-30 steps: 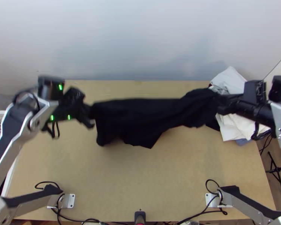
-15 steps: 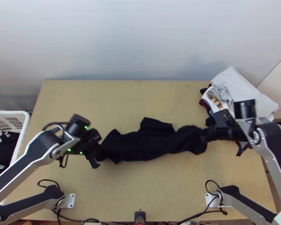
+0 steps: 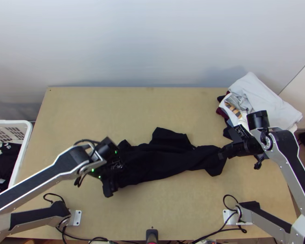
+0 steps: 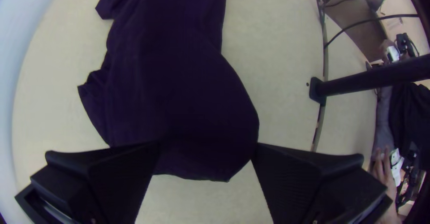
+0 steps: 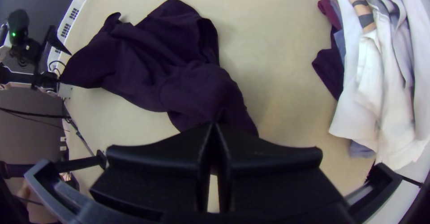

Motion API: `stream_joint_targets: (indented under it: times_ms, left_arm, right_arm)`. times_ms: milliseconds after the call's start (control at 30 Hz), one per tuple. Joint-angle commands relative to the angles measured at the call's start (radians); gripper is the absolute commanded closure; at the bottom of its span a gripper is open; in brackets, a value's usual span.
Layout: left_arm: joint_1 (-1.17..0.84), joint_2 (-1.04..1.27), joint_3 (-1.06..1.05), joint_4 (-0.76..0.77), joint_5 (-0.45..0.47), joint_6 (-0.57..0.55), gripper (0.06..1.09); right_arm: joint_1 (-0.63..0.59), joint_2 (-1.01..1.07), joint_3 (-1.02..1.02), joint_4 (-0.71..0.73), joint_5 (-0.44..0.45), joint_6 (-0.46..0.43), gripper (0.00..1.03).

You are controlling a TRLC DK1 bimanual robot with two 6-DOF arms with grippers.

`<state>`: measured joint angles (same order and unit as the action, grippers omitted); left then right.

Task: Fold the t-shirt

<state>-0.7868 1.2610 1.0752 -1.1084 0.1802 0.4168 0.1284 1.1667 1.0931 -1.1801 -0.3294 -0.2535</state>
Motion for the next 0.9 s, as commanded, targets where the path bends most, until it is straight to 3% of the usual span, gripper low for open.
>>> stream_joint_targets:
  times_ms: [0,133,267,367,433,600,867]
  left_arm:
    - [0.182,0.12,0.216,-0.071,-0.007,0.119,0.1]
    - [0.258,0.159,0.266,-0.09,-0.007,0.174,0.1]
    - [0.265,0.17,0.307,-0.243,0.045,0.254,0.1]
    - [0.261,0.166,0.293,-0.266,0.108,0.232,0.11]
    - [0.208,0.149,0.258,-0.268,0.131,0.22,0.18]
    - [0.13,0.129,0.18,-0.2,0.125,0.16,0.11]
    - [0.285,0.129,0.078,-0.041,0.038,0.137,0.11]
  right_arm:
    - [-0.041,0.011,-0.025,-0.003,0.012,-0.032,1.0]
    - [-0.042,0.011,-0.032,-0.003,0.012,-0.033,1.0]
    - [-0.076,0.011,-0.044,-0.004,0.026,-0.072,1.0]
    - [-0.104,0.008,-0.047,-0.004,0.026,-0.078,1.0]
    - [-0.102,0.008,-0.048,-0.004,0.024,-0.079,1.0]
    - [-0.072,0.011,-0.039,-0.004,0.024,-0.072,1.0]
    - [-0.07,-0.002,-0.052,-0.004,0.024,-0.066,1.0]
